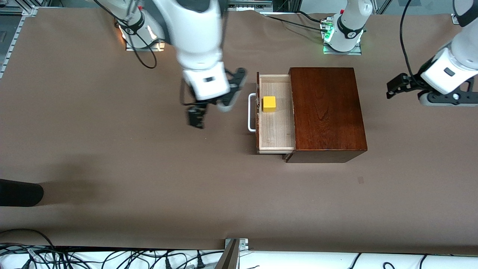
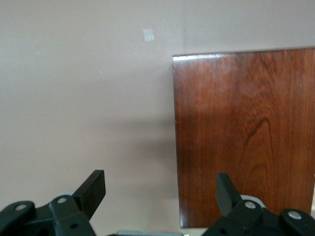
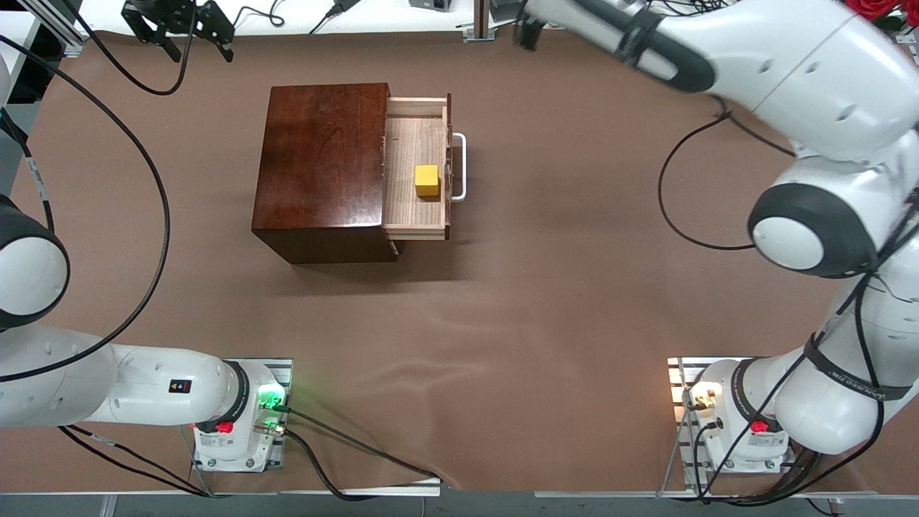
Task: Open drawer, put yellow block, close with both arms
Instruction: 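Withdraw the right gripper while the left gripper moves toward the drawer, then push the drawer closed into the box with the left gripper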
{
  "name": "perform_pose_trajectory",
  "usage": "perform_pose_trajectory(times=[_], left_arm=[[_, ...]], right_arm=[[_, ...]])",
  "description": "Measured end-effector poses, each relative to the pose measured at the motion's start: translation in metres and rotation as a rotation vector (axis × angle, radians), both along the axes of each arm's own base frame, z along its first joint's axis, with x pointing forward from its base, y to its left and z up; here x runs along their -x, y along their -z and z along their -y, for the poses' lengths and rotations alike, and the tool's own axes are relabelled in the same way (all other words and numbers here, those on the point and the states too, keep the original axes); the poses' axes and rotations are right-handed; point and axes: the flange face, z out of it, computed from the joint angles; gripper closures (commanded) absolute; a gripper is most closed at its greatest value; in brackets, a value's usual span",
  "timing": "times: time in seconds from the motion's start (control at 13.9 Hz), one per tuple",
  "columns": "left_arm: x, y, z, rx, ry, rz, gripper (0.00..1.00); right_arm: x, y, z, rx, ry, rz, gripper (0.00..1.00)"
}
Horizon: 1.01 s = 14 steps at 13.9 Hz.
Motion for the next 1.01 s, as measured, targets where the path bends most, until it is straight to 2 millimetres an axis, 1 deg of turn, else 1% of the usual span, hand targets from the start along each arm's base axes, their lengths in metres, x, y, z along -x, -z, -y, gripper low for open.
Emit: perform_pose_trajectory(times=[0.14,0.22,0.36,0.43,0.5,0.58,0.72,0.79,0.86,0.93,1.01], left_arm=[[0.009,0.003,0.026,0.041,0.034,-0.054,0.0],[0.013,0.004,0.039,0.053,0.055,-0.071,0.0],[0.016,0.011,0.059,0.056,0.097,-0.096,0.0],[0.014,0.02,0.065,0.061,0.136,-0.116,0.0],[0.01,0.034,0.068,0.075,0.202,-0.145,0.0],[0.002,0.052,0.069,0.095,0.277,-0.176,0.0],[-0.015,0.083,0.071,0.133,0.386,-0.208,0.0],[-0.022,0.09,0.077,0.151,0.435,-0.208,0.0],[-0.028,0.089,0.09,0.167,0.483,-0.194,0.0],[-0.032,0.082,0.109,0.178,0.526,-0.171,0.0],[-0.034,0.071,0.132,0.187,0.572,-0.143,0.0]], right_arm=[[-0.014,-0.025,0.063,-0.093,0.098,-0.051,0.0],[-0.022,-0.034,0.1,-0.132,0.153,-0.074,0.0],[-0.028,-0.046,0.169,-0.185,0.252,-0.11,0.0],[-0.026,-0.049,0.196,-0.202,0.292,-0.125,0.0],[-0.02,-0.052,0.217,-0.21,0.325,-0.134,0.0],[-0.009,-0.055,0.234,-0.208,0.351,-0.139,0.0],[0.021,-0.062,0.263,-0.196,0.399,-0.145,0.0],[0.034,-0.063,0.277,-0.192,0.422,-0.149,0.0],[0.045,-0.06,0.292,-0.188,0.446,-0.158,0.0],[0.05,-0.053,0.308,-0.185,0.475,-0.172,0.0],[0.052,-0.043,0.325,-0.184,0.507,-0.188,0.0]])
